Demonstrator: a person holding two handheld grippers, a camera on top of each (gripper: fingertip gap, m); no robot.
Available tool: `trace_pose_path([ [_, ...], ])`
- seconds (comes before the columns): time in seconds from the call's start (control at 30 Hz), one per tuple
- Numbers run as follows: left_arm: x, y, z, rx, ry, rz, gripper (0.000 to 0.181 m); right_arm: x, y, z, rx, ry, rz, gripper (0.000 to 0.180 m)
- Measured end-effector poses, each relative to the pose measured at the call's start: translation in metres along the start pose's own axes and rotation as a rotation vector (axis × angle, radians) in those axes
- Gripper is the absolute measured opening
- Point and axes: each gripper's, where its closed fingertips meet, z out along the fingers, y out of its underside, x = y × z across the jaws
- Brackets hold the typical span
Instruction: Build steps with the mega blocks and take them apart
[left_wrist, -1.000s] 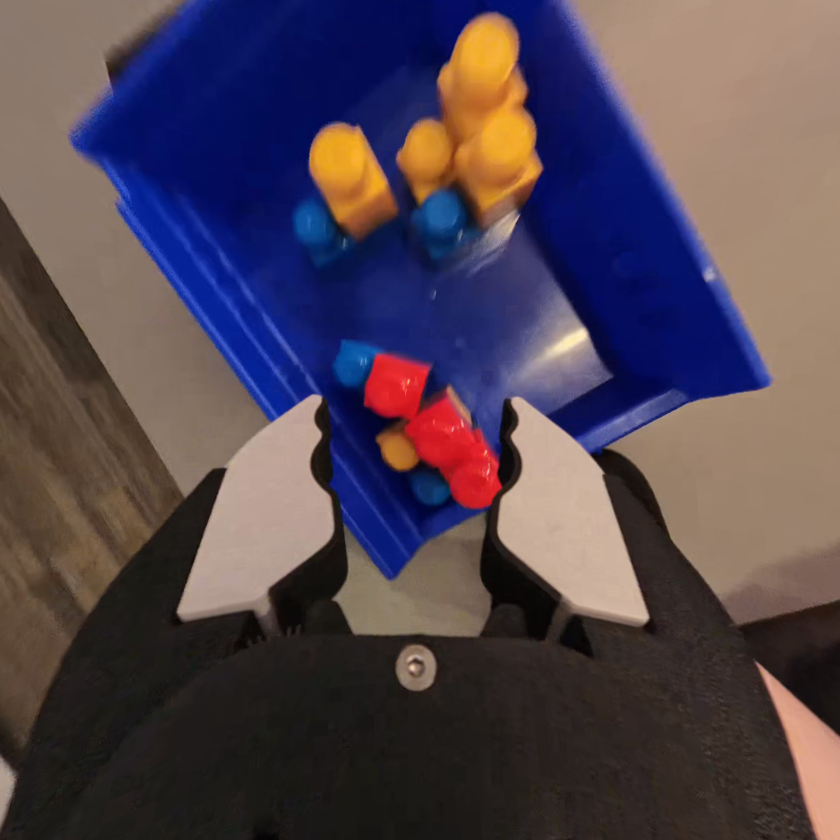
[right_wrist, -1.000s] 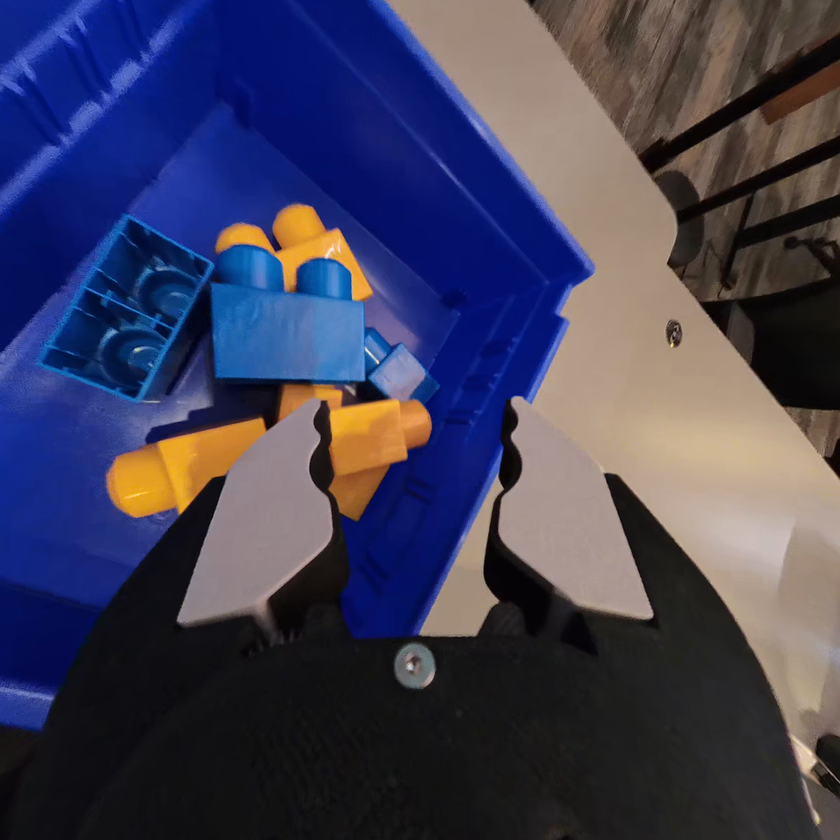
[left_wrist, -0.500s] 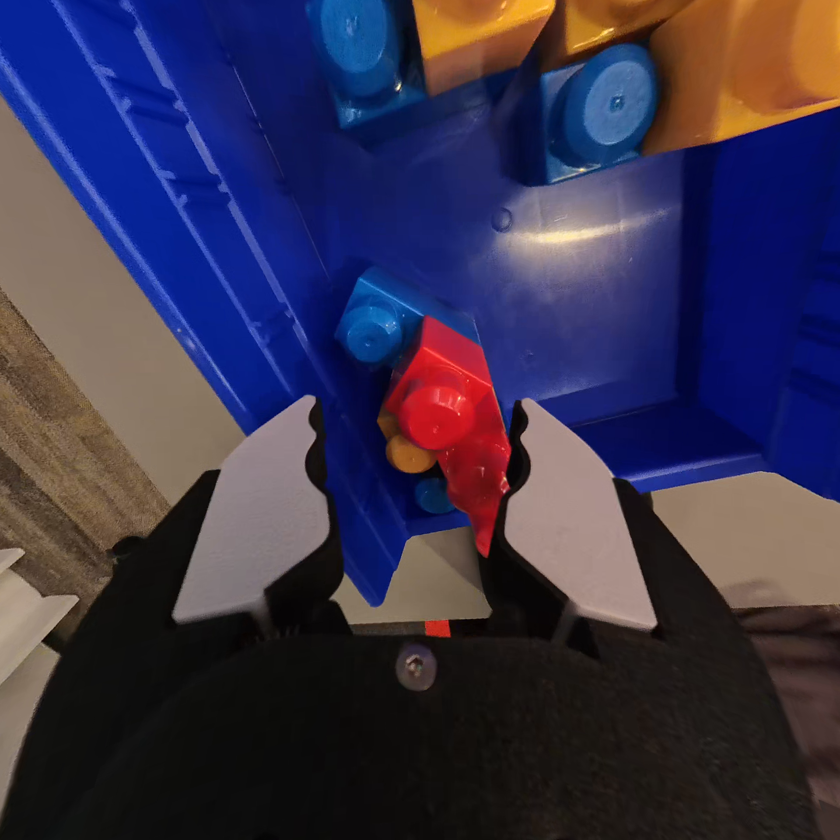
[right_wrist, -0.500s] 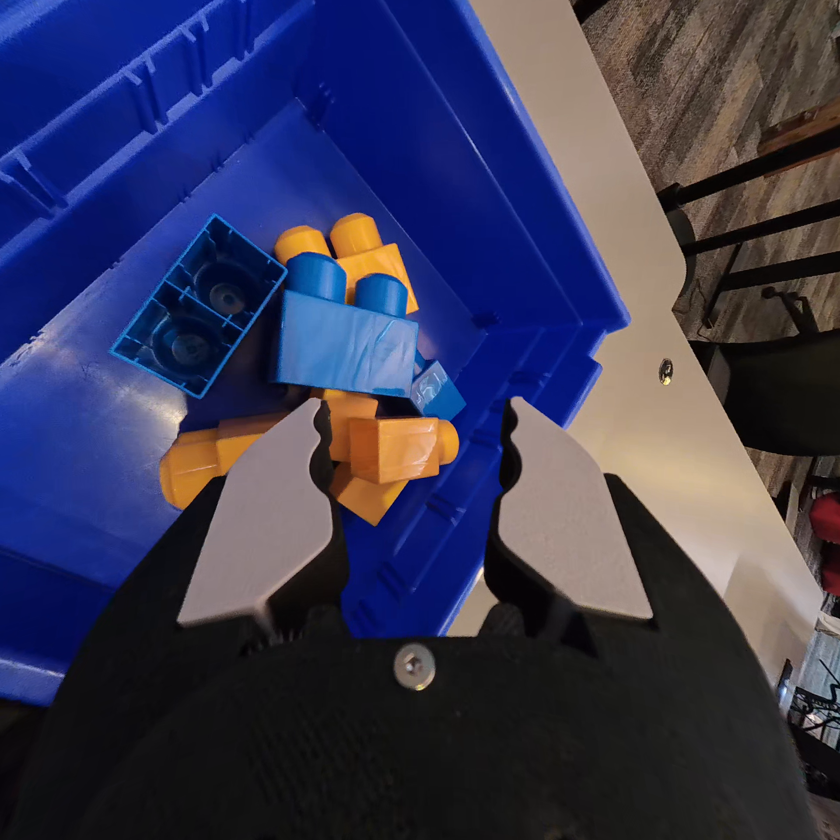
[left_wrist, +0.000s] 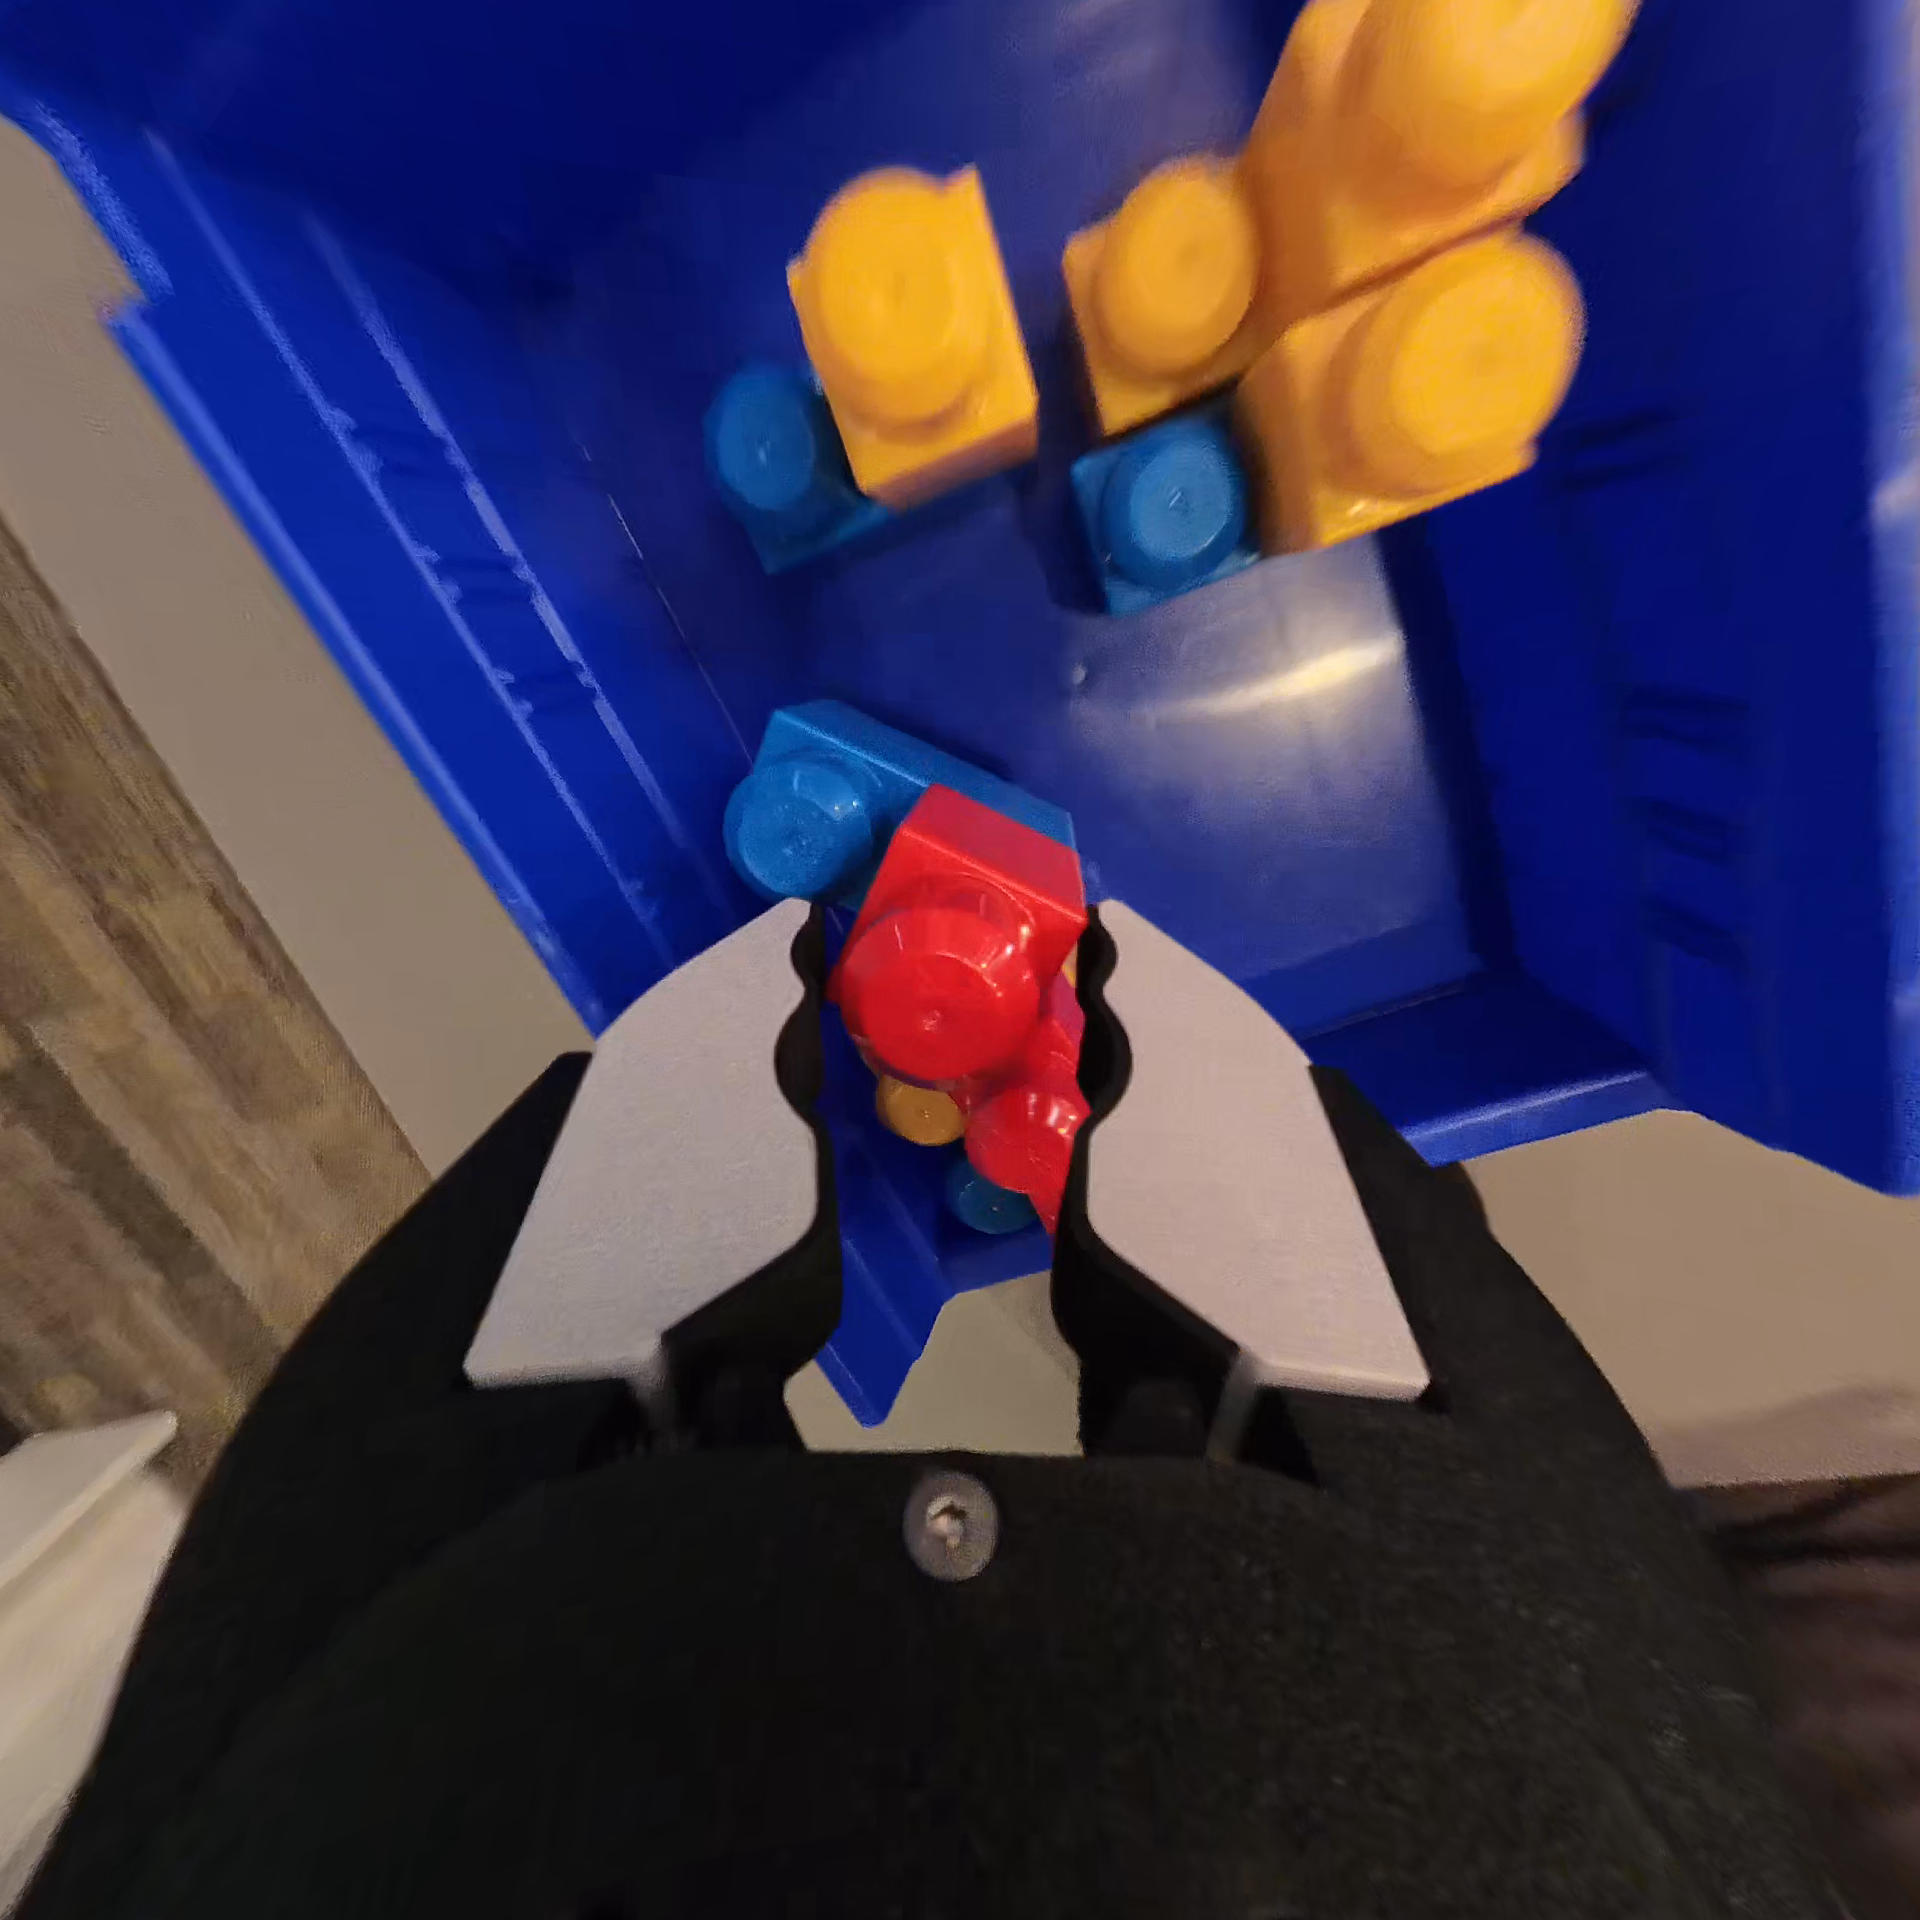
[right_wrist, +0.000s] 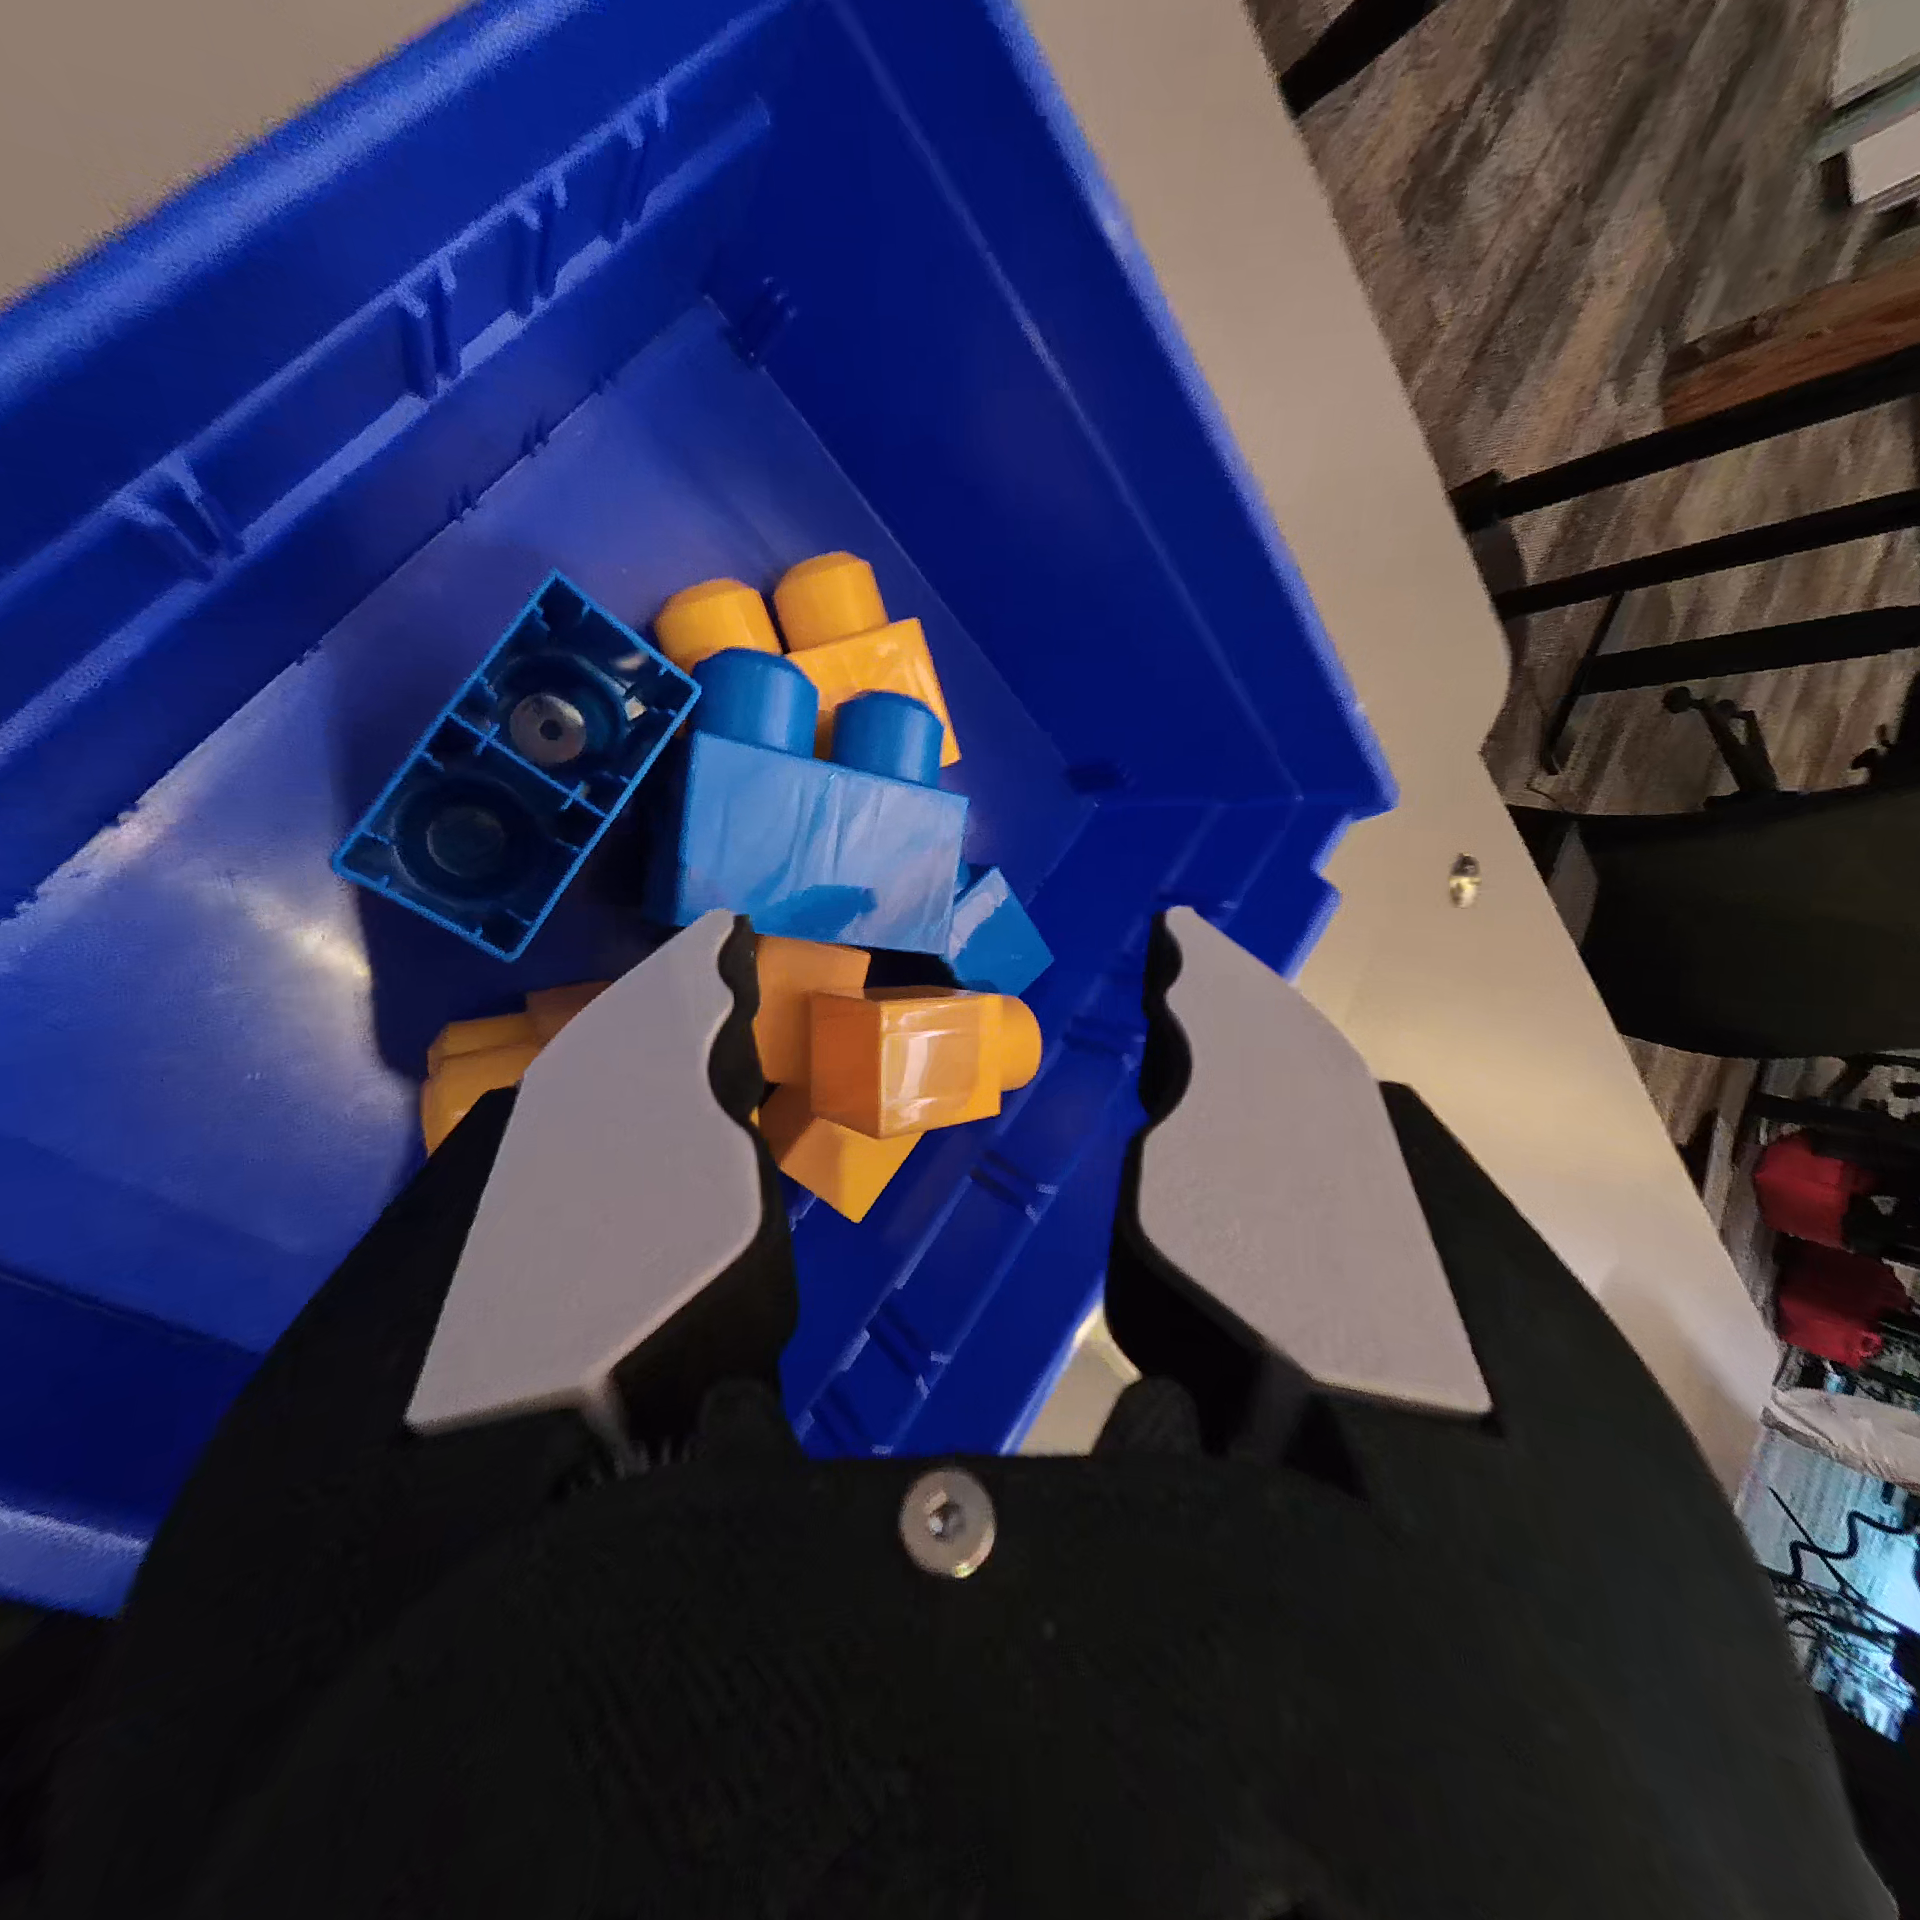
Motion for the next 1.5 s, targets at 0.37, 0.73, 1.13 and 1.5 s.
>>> trace_pose_path([
  [0.37,0.151,-0.043,-0.134,0.633,0.466,0.427,0.046,-0.112,-0.182,-0.137,0.758,-0.130,-0.175,0.072],
  [0.73,0.276,-0.040,-0.156,0.713,0.659,0.812,0.046,-0.280,-0.243,-0.209,1.116,-0.964,-0.019,0.089],
  [1.13,0.277,-0.071,-0.168,0.783,0.839,0.514,0.046,-0.244,-0.248,-0.225,1.396,-0.370,-0.166,0.090],
  [1.5,0.304,-0.082,-0.187,0.967,0.923,0.578,0.051,-0.220,-0.248,-0.206,1.253,0.357,-0.341,0.041],
])
